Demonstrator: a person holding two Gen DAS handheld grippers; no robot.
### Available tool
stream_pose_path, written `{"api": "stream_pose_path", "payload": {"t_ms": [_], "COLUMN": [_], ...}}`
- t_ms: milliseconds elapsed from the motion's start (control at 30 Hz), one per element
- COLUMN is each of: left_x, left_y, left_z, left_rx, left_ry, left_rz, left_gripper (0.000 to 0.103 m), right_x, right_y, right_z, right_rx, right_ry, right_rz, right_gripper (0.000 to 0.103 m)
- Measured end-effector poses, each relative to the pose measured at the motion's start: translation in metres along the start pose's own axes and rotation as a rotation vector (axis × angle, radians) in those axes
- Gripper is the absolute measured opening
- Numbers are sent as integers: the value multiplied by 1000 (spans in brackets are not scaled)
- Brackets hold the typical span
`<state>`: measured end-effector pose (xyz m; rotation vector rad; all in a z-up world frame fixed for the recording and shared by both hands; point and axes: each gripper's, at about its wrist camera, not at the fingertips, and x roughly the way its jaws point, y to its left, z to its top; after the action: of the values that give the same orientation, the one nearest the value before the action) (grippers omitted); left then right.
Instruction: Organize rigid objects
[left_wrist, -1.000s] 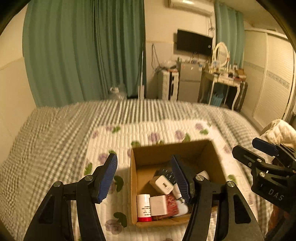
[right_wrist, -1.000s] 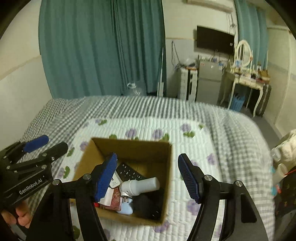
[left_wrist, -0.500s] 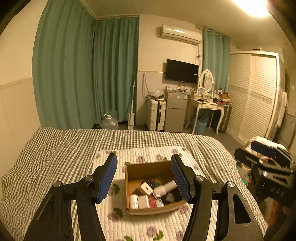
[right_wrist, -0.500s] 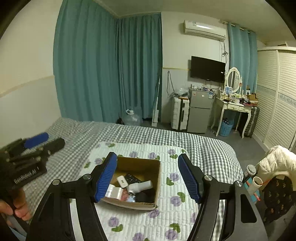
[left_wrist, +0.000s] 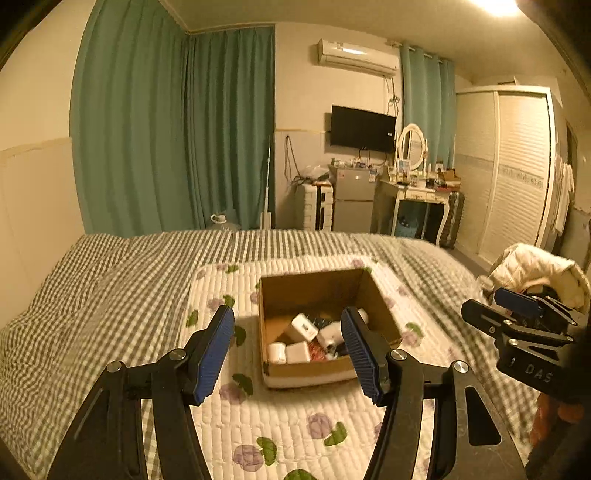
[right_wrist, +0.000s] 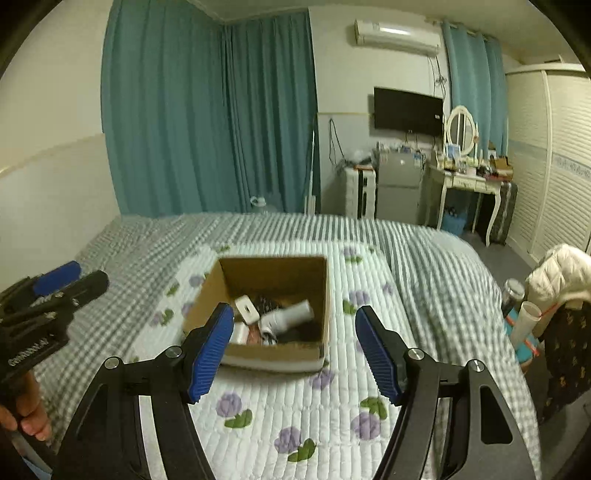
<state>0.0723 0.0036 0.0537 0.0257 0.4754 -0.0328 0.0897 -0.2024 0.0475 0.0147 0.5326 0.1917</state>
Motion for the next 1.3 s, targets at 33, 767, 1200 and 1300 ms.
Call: {"api": "stream_pose_path", "payload": {"t_ms": [33,767,1200,1300], "left_x": [5,32,31,31], "left_y": [0,5,9,9], "left_z": [-7,-47,-45,-45], "left_rx": [7,8,-11,-12], "left_ry": [10,25,32,32], "left_rz": [10,87,81,82], "left_gripper": [64,103,103,103], "right_x": [8,45,46,46], "right_y": [-1,-18,-11,-10], "right_z": [-8,-40,-40,-40], "right_rx": [0,58,43,38], "right_ry": [13,34,25,25], "right_rz": [-10,-67,-60,-58], "right_gripper": [68,103,103,103]}}
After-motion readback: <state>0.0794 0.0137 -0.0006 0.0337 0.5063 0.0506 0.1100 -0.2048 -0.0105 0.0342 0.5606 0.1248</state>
